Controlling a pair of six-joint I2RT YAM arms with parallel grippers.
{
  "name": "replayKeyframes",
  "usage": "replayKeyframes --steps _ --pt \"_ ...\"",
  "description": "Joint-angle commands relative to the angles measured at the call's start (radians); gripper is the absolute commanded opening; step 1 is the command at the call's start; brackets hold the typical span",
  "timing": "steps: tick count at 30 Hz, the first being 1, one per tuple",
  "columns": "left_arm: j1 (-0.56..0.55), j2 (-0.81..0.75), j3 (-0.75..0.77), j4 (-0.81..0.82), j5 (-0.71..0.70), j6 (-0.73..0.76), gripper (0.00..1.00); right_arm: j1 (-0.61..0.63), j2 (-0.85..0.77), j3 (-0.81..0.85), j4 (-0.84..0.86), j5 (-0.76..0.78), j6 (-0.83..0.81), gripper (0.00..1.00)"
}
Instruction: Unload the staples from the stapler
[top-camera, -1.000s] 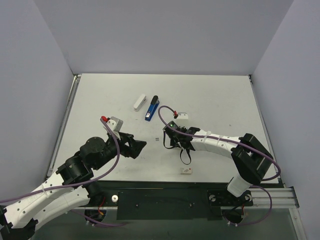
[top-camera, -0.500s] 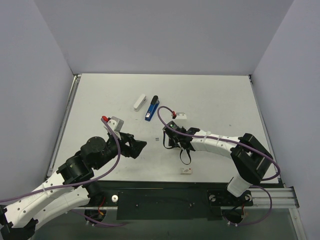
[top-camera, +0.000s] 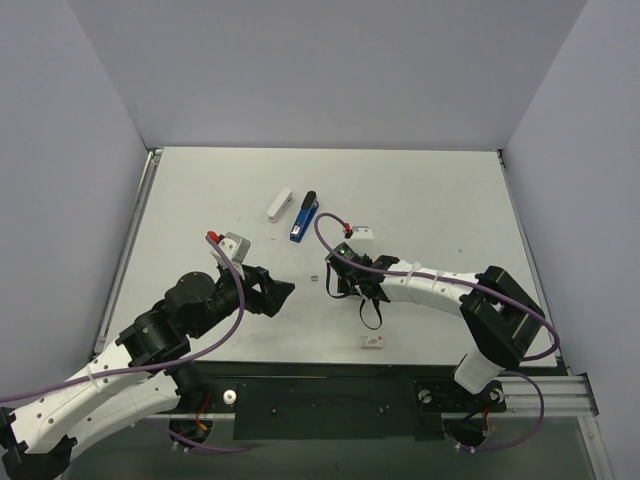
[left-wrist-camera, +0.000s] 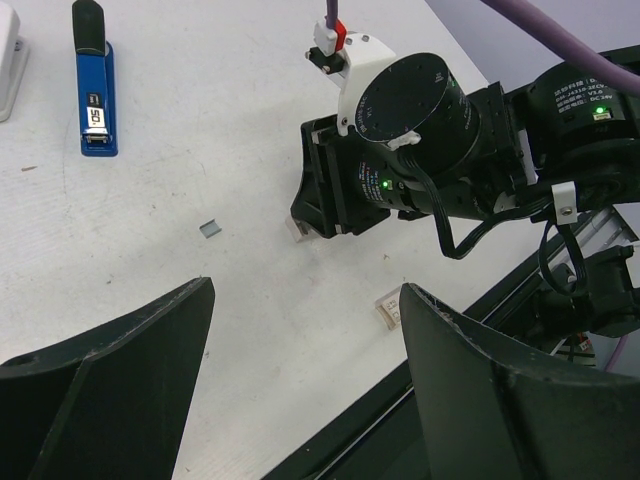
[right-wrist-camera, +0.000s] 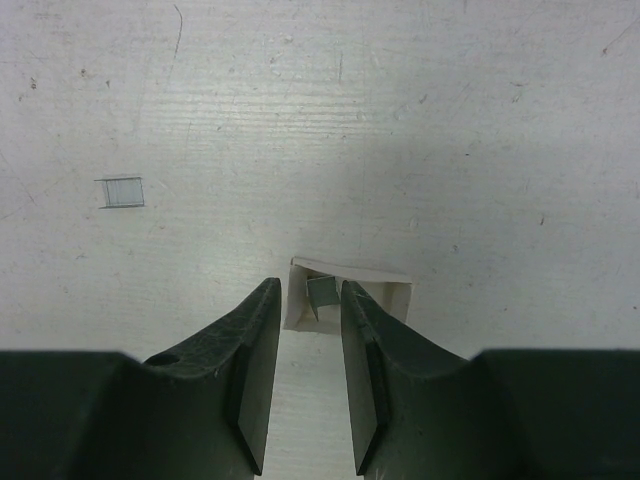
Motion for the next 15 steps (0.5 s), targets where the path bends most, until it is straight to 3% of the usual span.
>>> replayKeyframes --steps 1,15 --pt "-0.002 -0.002 0.028 0.022 -0.001 0.007 0.85 -0.002 0.017 -0.018 -0.033 0.035 0.001 0.27" --pt "-0.002 0.004 0.031 0.027 -0.001 0.007 0.85 -0.004 0.032 -0.015 -0.034 0.039 0.001 0.25"
